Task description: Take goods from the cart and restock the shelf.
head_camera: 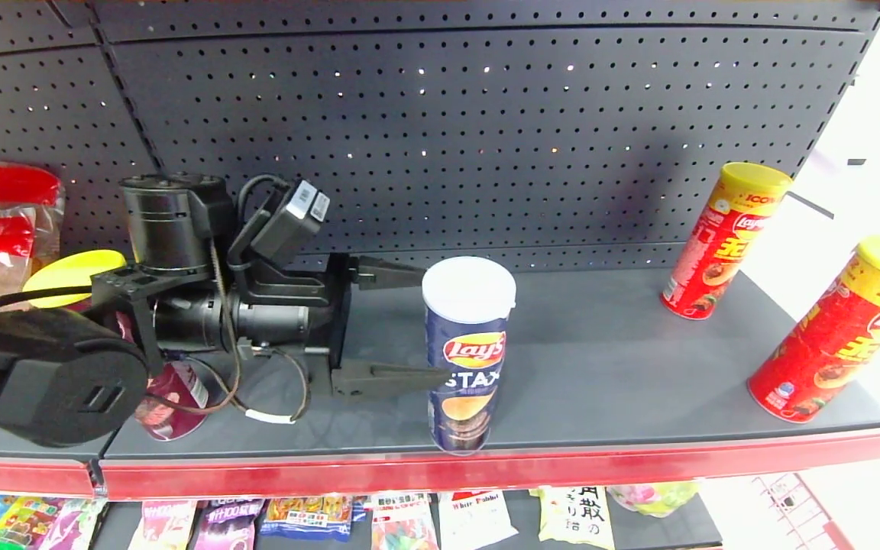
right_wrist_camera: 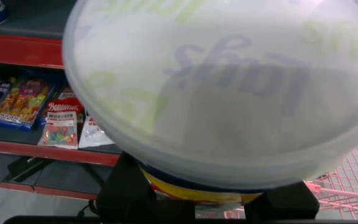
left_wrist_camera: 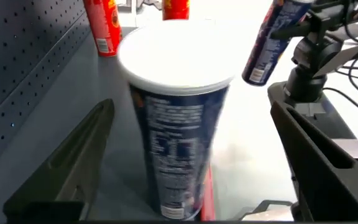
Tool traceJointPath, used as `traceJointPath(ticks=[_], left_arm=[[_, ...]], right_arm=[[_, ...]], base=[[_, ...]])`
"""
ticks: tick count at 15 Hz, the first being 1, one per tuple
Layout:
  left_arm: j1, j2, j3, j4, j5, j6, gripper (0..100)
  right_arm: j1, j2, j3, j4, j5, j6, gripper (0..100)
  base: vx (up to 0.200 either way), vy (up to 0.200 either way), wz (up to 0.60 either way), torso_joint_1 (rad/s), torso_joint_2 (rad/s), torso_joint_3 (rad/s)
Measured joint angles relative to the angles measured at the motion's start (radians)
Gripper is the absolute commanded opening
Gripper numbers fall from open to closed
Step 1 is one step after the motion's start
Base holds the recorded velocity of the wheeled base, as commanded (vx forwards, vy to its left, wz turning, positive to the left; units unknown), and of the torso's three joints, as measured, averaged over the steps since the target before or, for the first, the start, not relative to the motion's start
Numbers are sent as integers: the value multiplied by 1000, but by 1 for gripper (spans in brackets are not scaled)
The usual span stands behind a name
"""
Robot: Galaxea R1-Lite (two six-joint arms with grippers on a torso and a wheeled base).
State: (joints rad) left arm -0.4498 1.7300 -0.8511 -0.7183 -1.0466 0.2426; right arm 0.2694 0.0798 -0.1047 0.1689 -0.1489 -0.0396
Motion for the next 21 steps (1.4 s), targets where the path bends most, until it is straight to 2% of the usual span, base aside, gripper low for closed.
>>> traceJointPath(ticks=[2,3,4,6,8,9,11,12,14,15,17,21], left_arm=[[15,-41,6,-1,19,-24,100],[24,-62,4,-3,65,-43,100],[30,-87,3,-3,133,-76,100],[35,-148,8,-3,265,-165,100],[36,-220,22,1,363,-209,100],[37,-254,31,6,410,-217,100],[38,-313,39,56,495,-217,100],[37,-344,41,104,514,-215,100],[34,-421,43,267,542,-203,100],[33,-462,43,364,549,-186,100],[31,-538,47,490,553,-146,100],[30,-638,108,508,547,-140,100]], right_arm=[[0,0,0,0,6,-1,0],[0,0,0,0,10,-1,0],[0,4,0,0,11,-3,0],[10,33,-29,-6,21,-5,0],[27,116,-110,-11,41,-5,0],[37,177,-166,-17,61,-5,0],[62,331,-288,-52,129,-5,0],[74,410,-346,-75,160,-6,0],[92,579,-459,-121,214,-7,0],[98,662,-508,-153,232,-7,0],[106,826,-587,-234,258,-9,0],[130,1134,-707,-451,269,-11,0]], base=[[0,0,0,0,0,0],[0,0,0,0,0,0],[0,0,0,0,0,0],[0,0,0,0,0,0],[0,0,0,0,0,0],[0,0,0,0,0,0],[0,0,0,0,0,0],[0,0,0,0,0,0],[0,0,0,0,0,0],[0,0,0,0,0,0],[0,0,0,0,0,0],[0,0,0,0,0,0]])
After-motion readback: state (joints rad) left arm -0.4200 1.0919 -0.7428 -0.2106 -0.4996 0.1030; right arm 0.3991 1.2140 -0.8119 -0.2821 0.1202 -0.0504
